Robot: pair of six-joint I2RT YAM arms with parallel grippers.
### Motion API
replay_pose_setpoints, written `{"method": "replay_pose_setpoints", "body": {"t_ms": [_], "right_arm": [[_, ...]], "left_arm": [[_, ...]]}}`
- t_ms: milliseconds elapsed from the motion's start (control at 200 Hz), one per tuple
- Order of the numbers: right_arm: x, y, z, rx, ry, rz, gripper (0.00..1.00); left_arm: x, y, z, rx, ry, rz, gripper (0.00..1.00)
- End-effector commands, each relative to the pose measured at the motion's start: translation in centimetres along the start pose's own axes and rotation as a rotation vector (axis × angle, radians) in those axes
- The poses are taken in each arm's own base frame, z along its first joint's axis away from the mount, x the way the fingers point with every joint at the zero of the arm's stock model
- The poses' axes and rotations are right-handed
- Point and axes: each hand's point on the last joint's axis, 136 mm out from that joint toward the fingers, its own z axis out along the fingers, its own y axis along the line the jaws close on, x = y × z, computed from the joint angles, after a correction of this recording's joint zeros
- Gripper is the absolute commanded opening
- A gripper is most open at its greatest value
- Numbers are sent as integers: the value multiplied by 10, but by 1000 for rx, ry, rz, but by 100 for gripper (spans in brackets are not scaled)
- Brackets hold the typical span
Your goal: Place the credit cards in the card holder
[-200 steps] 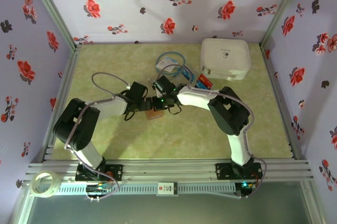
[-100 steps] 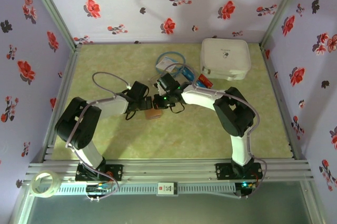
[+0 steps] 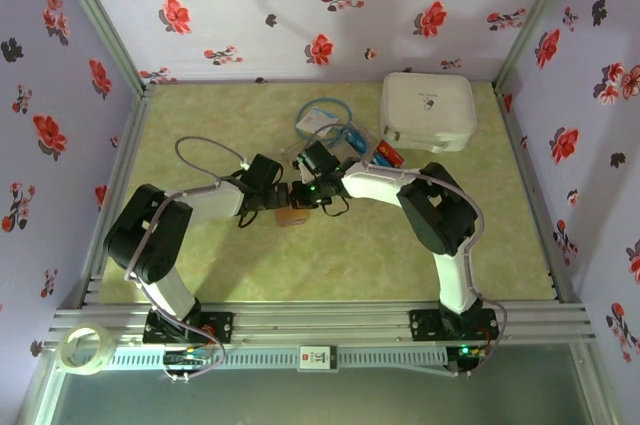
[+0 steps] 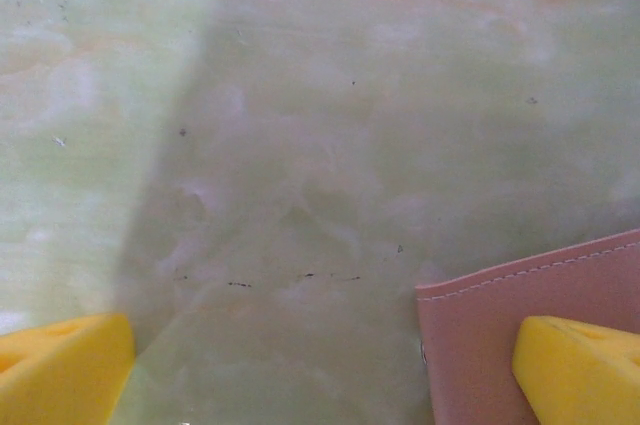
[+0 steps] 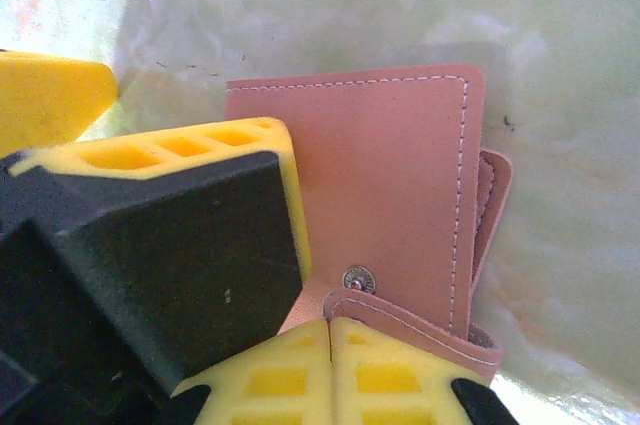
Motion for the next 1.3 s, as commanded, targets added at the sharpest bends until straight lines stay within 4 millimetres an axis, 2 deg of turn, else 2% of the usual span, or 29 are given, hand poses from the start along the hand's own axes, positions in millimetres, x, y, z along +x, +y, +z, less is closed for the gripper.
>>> {"method": "replay_pose_setpoints", "body": {"t_ms": [0, 120, 230, 540, 770, 1295], "right_arm": [[10, -17, 15, 40, 35, 30, 0], [14, -22, 15, 47, 34, 38, 0], [15, -23, 16, 45, 37, 43, 0], [17, -24, 17, 39, 45, 53, 0], [23, -27, 20, 45, 58, 52, 0], [29, -30, 21, 47, 71, 59, 0]], "left_arm": [[67, 51, 21, -180, 212, 60, 100], [49, 43, 4, -140, 174, 55, 100], [35, 43, -7, -133, 152, 52, 100], [32, 52, -7, -157, 154, 56, 100], [10, 45, -32, -86, 38, 24, 100], [9, 24, -25, 41, 3, 10, 100]]}}
